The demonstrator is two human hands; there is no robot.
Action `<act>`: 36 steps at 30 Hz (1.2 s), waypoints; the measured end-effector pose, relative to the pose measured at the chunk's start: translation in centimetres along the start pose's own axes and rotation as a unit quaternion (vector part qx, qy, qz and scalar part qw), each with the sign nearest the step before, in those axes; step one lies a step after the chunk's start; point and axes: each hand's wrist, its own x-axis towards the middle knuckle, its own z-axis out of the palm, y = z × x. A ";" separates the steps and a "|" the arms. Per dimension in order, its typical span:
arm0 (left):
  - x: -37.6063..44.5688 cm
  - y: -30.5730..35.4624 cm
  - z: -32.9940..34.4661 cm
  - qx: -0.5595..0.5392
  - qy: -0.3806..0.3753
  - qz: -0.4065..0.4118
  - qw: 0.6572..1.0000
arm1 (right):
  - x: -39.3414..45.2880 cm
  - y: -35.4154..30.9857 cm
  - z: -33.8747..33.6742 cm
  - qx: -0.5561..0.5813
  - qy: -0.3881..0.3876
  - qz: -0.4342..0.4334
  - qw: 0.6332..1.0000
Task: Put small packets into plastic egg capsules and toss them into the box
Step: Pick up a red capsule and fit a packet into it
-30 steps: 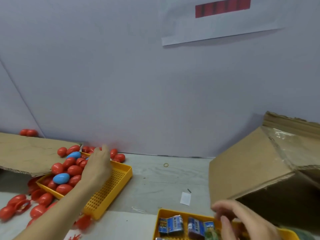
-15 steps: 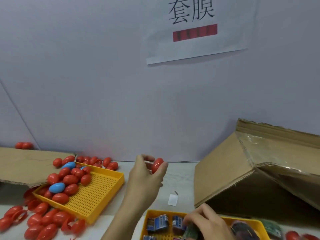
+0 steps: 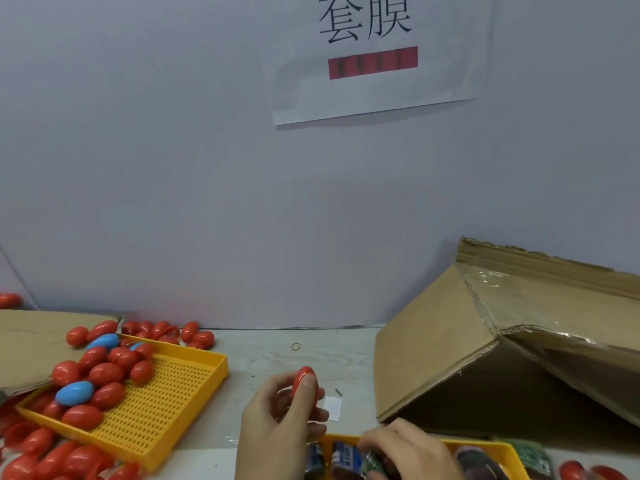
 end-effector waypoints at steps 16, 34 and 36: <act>0.5 -0.2 1.4 0.023 -0.117 0.045 0.992 | -1.3 -0.4 0.5 0.361 0.171 0.164 0.902; -0.1 0.2 1.5 0.154 -0.152 0.139 0.966 | -1.5 0.0 -0.2 0.541 0.140 0.163 0.813; 0.0 0.1 1.6 0.145 -0.159 0.131 0.968 | -1.6 -0.3 -0.2 0.530 0.151 0.155 0.820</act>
